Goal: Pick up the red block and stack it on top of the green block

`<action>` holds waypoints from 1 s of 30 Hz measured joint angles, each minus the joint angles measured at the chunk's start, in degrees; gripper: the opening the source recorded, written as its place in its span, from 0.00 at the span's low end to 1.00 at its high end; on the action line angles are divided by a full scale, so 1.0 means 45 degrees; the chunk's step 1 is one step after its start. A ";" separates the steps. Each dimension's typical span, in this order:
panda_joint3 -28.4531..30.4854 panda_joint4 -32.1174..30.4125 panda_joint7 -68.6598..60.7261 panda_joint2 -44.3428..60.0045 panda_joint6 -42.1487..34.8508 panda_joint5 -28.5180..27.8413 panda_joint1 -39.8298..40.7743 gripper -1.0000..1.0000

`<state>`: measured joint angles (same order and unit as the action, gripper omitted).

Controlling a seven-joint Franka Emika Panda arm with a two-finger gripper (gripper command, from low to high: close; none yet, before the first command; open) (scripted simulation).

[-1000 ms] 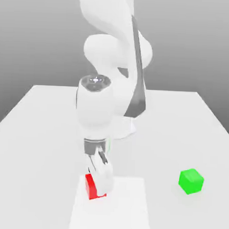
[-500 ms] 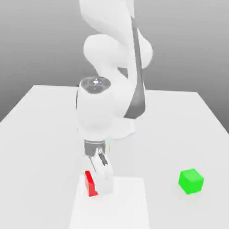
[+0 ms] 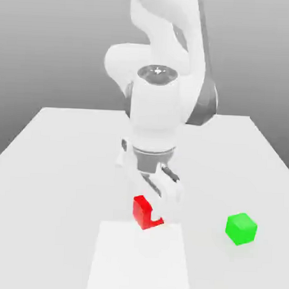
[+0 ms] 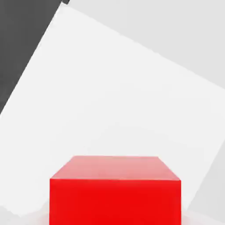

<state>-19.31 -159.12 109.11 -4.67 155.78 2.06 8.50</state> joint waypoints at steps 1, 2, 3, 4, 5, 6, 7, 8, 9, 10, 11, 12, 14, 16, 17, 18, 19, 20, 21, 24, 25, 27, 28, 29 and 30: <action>-0.0263 0.0081 0.0055 -0.0085 -0.0144 0.0081 -0.0333 0.00; -0.0534 0.0159 0.0112 -0.0153 -0.0276 0.0163 -0.0673 0.00; -0.0829 0.0235 0.0157 -0.0205 -0.0397 0.0258 -0.1009 0.00; -0.1136 0.0308 0.0202 -0.0237 -0.0504 0.0355 -0.1350 0.00; -0.1452 0.0377 0.0247 -0.0251 -0.0598 0.0451 -0.1697 0.00; -0.1774 0.0444 0.0295 -0.0243 -0.0677 0.0543 -0.2048 0.00; -0.2101 0.0508 0.0346 -0.0213 -0.0742 0.0628 -0.2401 0.00; -0.2434 0.0570 0.0403 -0.0159 -0.0790 0.0705 -0.2768 0.00; -0.2663 0.0630 0.0472 -0.0117 -0.0847 0.0721 -0.3019 0.00; -0.2773 0.0690 0.0549 -0.0099 -0.0914 0.0676 -0.3126 0.00; -0.2824 0.0748 0.0630 -0.0087 -0.0980 0.0597 -0.3157 0.00; -0.2849 0.0803 0.0714 -0.0074 -0.1038 0.0501 -0.3150 0.00; -0.2862 0.0903 0.0887 -0.0028 -0.1116 0.0280 -0.3096 0.00; -0.2866 0.0990 0.1066 0.0053 -0.1140 0.0037 -0.3019 0.00; -0.2866 0.1028 0.1158 0.0107 -0.1132 -0.0091 -0.2979 0.00; -0.2871 0.1062 0.1252 0.0170 -0.1110 -0.0221 -0.2934 0.00; -0.2876 0.1091 0.1347 0.0241 -0.1076 -0.0355 -0.2890 0.00; -0.2877 0.1118 0.1447 0.0321 -0.1030 -0.0496 -0.2851 0.00; -0.2882 0.1140 0.1549 0.0410 -0.0972 -0.0640 -0.2808 0.00; -0.2876 0.1182 0.1867 0.0726 -0.0728 -0.1090 -0.2711 0.00; -0.2867 0.1189 0.1988 0.0847 -0.0626 -0.1261 -0.2690 0.00; -0.2827 0.1190 0.2239 0.1112 -0.0392 -0.1612 -0.2680 0.00; -0.2792 0.1184 0.2370 0.1255 -0.0261 -0.1796 -0.2692 0.00; -0.2759 0.1175 0.2505 0.1406 -0.0122 -0.1985 -0.2681 0.00; -0.2721 0.1161 0.2639 0.1563 0.0031 -0.2174 -0.2665 0.00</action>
<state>-31.55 -153.89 120.99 2.37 155.92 -7.72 -3.50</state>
